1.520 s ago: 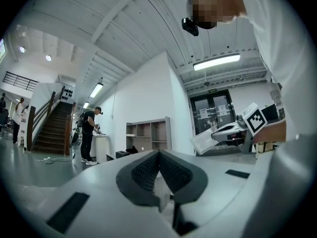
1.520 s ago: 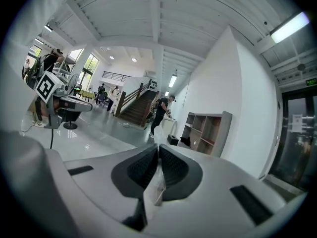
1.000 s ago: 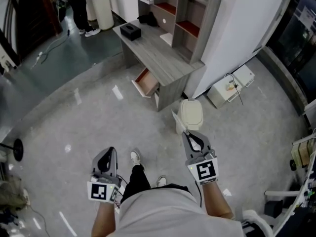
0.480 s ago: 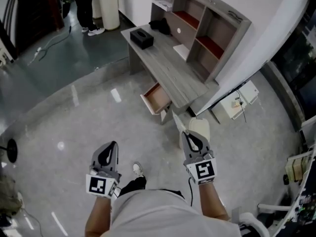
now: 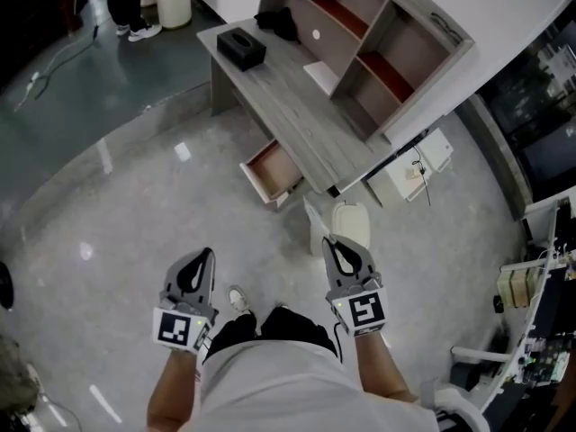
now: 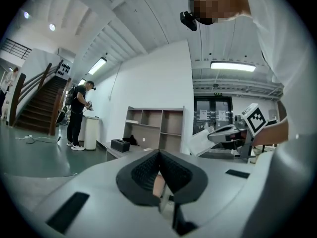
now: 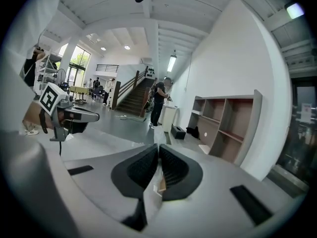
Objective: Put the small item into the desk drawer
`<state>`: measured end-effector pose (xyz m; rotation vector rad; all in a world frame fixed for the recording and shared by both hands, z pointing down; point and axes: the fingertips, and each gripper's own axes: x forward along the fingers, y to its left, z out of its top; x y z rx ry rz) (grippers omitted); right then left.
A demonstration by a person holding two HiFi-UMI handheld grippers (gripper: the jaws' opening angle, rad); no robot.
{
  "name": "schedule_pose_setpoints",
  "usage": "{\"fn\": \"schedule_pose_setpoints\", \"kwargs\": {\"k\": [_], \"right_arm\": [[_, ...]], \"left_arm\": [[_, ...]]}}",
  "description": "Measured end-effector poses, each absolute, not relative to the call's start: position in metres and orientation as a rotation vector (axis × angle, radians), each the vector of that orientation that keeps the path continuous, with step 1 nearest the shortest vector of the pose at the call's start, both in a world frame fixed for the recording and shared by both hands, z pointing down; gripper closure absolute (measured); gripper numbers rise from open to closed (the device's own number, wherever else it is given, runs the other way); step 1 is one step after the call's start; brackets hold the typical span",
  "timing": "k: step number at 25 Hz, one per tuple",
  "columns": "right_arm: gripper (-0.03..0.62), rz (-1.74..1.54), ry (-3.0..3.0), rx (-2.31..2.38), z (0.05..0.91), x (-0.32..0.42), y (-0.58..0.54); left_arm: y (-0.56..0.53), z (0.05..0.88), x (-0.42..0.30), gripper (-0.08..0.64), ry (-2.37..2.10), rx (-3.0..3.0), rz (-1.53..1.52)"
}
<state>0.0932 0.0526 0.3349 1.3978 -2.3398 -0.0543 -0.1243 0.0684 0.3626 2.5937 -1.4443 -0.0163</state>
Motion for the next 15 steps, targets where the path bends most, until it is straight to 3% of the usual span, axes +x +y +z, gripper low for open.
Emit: {"fn": "schedule_pose_setpoints", "kwargs": {"k": [15], "right_arm": [[0.566,-0.044,-2.292,1.445,0.344,0.132,-0.025]], "left_arm": [[-0.017,0.356,-0.072,0.541,-1.338,2.661,0.001]]}}
